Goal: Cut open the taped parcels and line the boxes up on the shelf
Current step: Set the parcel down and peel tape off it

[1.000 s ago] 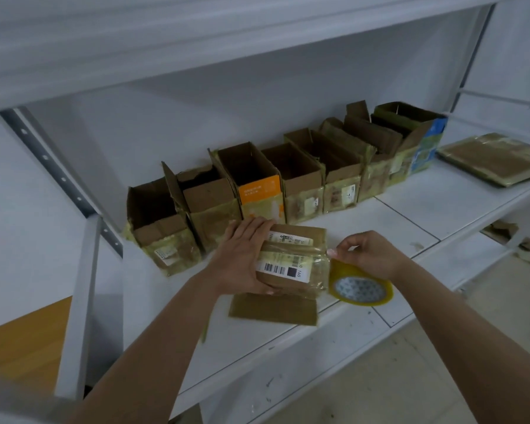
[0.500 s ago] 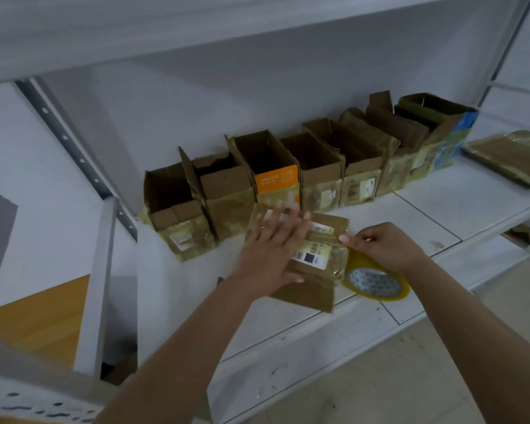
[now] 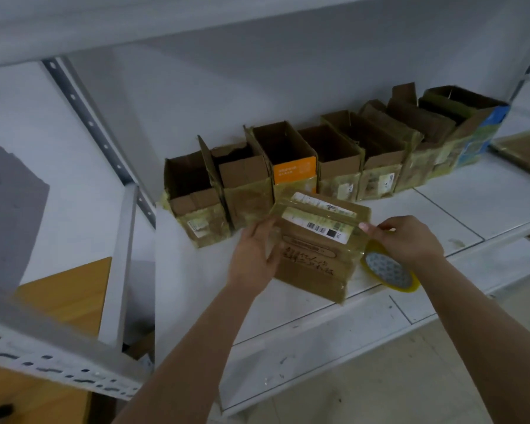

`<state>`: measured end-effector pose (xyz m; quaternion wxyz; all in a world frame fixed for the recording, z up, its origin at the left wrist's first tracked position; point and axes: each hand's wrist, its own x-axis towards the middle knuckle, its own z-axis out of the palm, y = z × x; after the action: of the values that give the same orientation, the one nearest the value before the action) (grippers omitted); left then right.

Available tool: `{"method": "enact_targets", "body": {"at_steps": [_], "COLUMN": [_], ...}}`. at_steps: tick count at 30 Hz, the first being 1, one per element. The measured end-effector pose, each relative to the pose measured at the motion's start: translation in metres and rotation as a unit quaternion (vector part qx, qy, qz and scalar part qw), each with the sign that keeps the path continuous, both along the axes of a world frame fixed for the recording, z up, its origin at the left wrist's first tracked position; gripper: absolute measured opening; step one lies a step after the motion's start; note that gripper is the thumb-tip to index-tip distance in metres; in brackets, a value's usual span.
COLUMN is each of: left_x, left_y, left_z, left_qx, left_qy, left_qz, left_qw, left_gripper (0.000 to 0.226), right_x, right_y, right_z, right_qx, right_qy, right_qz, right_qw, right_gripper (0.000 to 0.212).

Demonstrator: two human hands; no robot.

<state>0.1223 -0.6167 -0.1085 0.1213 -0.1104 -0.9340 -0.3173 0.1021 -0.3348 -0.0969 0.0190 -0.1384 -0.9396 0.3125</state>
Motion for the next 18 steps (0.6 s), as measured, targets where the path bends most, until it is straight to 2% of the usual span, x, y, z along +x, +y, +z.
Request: {"method": "enact_targets", "body": {"at_steps": [2, 4, 6, 8, 10, 12, 15, 18], "left_x": [0.009, 0.016, 0.023, 0.026, 0.025, 0.021, 0.016, 0.012], "left_y": [-0.02, -0.031, -0.035, -0.037, -0.038, -0.041, -0.041, -0.007], "left_z": [-0.014, -0.028, -0.039, -0.05, -0.051, -0.043, -0.018, 0.018], "left_qx": [-0.049, -0.176, -0.259, -0.281, -0.295, -0.264, -0.103, 0.028], "left_qy": [-0.048, -0.178, -0.288, -0.313, -0.287, -0.259, -0.171, -0.018], "left_qz": [0.117, 0.202, 0.214, 0.202, 0.202, 0.216, 0.236, 0.142], "left_qw": [0.991, 0.947, 0.897, 0.885, 0.889, 0.904, 0.951, 0.989], "left_gripper": [0.055, 0.068, 0.067, 0.053, 0.043, 0.032, 0.013, 0.014], "right_x": [0.0, -0.002, -0.003, -0.001, 0.0, 0.0, 0.0, 0.0], "right_y": [-0.002, -0.004, -0.005, -0.005, -0.004, -0.004, -0.005, -0.005], "right_z": [-0.001, 0.0, 0.001, 0.001, 0.001, 0.001, 0.001, 0.003], "right_qx": [-0.008, -0.008, -0.013, -0.021, -0.028, -0.033, -0.039, -0.035], "right_qy": [0.002, 0.003, 0.001, 0.0, -0.003, -0.008, -0.012, -0.022], "right_qz": [0.006, 0.011, 0.011, 0.012, 0.012, 0.014, 0.013, 0.017], "right_qw": [1.0, 1.0, 1.0, 1.0, 1.0, 0.999, 0.999, 0.999], "right_gripper": [0.053, 0.053, 0.053, 0.051, 0.05, 0.052, 0.054, 0.06]}}
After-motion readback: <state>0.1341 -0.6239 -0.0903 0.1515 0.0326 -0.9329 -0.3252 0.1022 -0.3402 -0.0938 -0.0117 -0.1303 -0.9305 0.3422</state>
